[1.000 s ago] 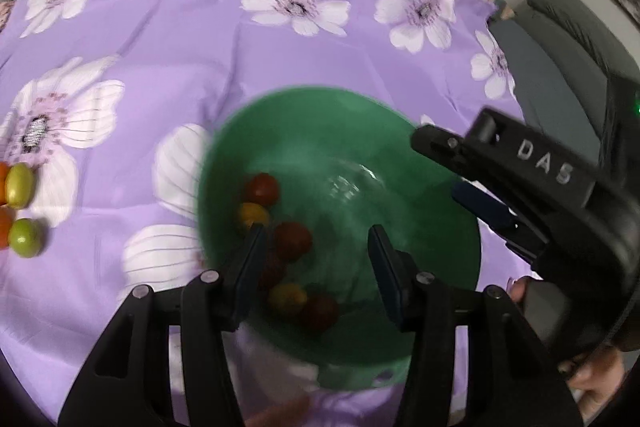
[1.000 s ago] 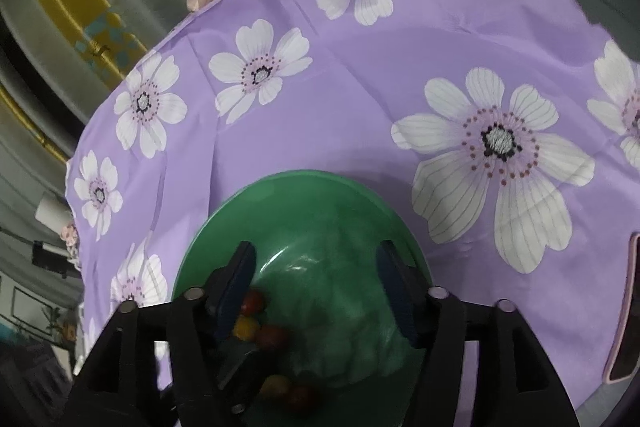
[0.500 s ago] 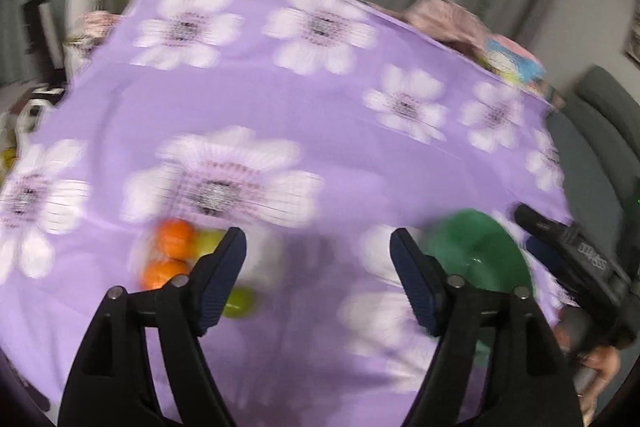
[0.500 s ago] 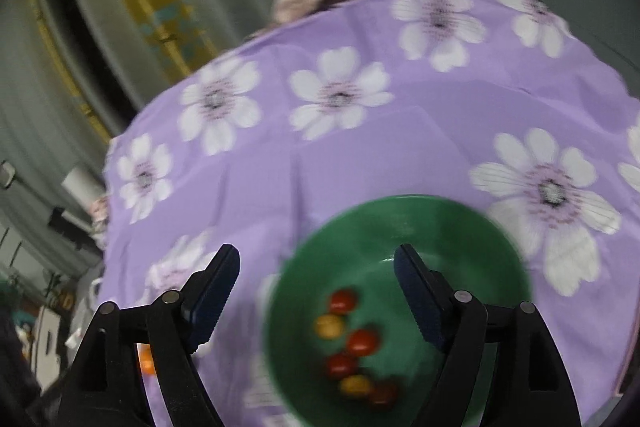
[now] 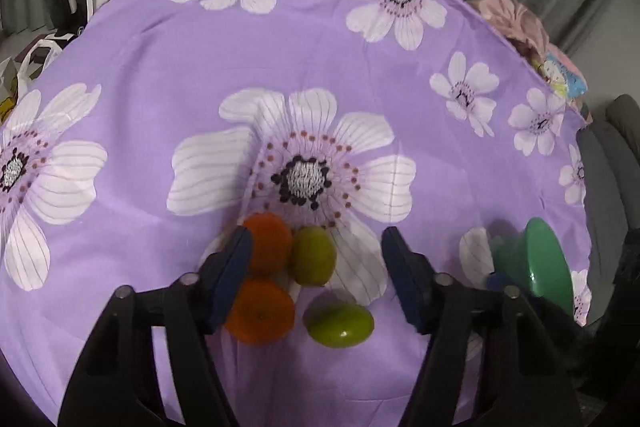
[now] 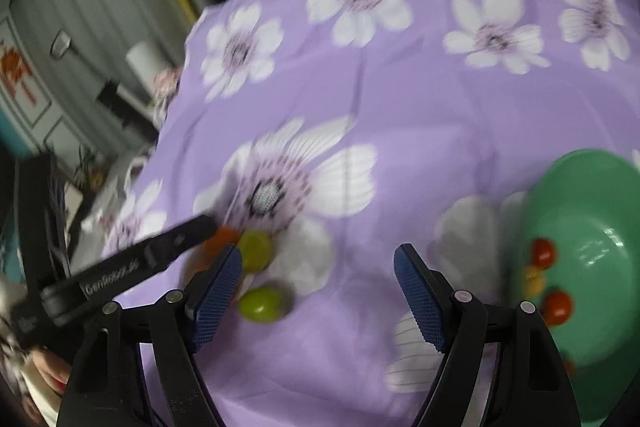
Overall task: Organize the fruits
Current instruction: 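Move the right gripper out of the bowl back to the fruit pile, then close the right gripper on a green apple beside the oranges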
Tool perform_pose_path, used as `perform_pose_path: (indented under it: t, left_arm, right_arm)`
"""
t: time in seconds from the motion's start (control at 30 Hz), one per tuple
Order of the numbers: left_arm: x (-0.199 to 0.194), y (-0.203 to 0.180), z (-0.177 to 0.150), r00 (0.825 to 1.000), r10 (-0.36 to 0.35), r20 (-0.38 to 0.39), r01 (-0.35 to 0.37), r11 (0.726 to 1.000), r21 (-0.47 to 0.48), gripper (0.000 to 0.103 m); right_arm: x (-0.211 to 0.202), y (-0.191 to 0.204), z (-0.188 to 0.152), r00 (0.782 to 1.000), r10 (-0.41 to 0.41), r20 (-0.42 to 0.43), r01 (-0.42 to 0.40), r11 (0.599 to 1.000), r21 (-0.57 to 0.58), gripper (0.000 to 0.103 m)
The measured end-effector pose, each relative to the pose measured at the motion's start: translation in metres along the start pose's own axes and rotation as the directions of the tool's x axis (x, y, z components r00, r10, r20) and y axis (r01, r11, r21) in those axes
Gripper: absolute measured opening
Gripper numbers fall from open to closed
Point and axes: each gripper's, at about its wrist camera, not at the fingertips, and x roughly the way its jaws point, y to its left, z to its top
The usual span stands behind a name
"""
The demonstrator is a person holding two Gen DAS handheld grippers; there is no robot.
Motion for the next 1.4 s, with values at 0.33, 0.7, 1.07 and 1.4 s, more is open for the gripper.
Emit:
perform_pose_path:
  t: [0.33,0.7,1.07,1.4]
  left_arm:
    - [-0.01,-0.001,-0.016,0.997,-0.054,-0.06,0.054,0.999,-0.008,0.042]
    - [-0.001,-0.029,-0.043,0.983,-0.102,-0.153,0.116,0.99,0.081,0.037]
    - [0.022,-0.029,-0.054,0.975,-0.067,-0.214,0.085,0.993,0.079,0.036]
    - [0.031,-0.024,-0.054,0.972,-0.056,-0.228,0.071,0.996,0.059,0.032]
  right_arm:
    - [0.023,-0.018,-0.009,0.989,0.116,-0.096,-0.103,0.986,0.13,0.059]
    - [0.033,-0.029,-0.008,0.966,0.228,-0.118,-0.196,0.951,0.237,0.058]
    - [0.059,-0.015,-0.013,0.934,0.297,-0.197,-0.247,0.938,0.242,0.046]
    - [0.072,-0.009,-0.018,0.926,0.286,-0.245,-0.235,0.947,0.218,0.047]
